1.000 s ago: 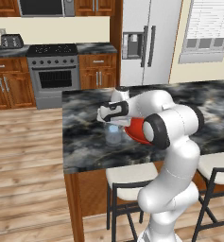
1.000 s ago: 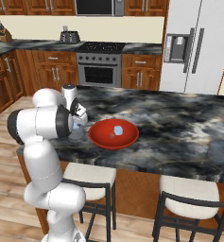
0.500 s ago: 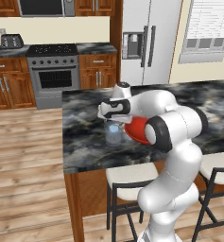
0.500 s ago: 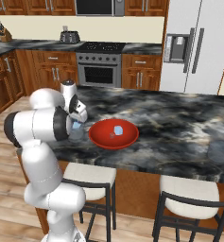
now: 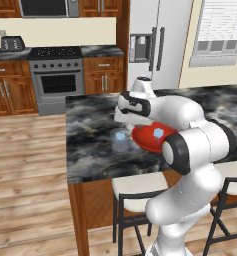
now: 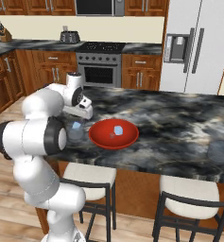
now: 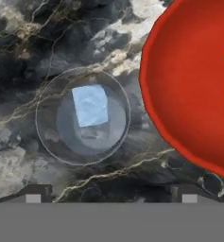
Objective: There are four ice cubes in the ice bowl. Place two ice cubes in each glass of water.
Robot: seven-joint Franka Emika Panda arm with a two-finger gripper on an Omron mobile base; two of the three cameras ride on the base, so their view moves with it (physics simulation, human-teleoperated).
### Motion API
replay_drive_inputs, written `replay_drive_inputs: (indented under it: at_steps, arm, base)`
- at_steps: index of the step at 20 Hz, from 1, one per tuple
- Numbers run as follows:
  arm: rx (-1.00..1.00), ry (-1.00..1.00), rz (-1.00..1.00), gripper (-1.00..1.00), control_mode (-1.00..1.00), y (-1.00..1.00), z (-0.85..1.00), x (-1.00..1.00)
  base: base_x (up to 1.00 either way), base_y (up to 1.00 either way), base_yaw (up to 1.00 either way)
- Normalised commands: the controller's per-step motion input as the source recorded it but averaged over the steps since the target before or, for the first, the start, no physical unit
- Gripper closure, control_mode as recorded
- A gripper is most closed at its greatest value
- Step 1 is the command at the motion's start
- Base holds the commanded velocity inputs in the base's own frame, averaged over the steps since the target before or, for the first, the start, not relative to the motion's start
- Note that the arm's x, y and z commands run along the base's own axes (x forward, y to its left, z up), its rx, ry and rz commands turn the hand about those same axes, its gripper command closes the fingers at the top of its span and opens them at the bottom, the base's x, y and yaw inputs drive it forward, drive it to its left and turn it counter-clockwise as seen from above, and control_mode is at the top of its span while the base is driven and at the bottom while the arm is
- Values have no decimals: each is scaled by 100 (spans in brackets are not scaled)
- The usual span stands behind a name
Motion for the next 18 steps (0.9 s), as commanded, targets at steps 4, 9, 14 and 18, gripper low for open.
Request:
replay_drive_inputs:
  at_steps: [4, 9, 14, 18]
  arm:
    - [-3, 14, 47, -100, -100, -37, 11, -67]
    - [-7, 23, 39, -100, -100, -12, 4, -51]
    - [-15, 30, 21, -100, -100, -9, 0, -13]
    - [-22, 11, 22, -100, -100, -17, -19, -42]
  base:
    - [0, 0, 0]
    - [0, 0, 0]
    - [0, 0, 0]
    - [0, 0, 0]
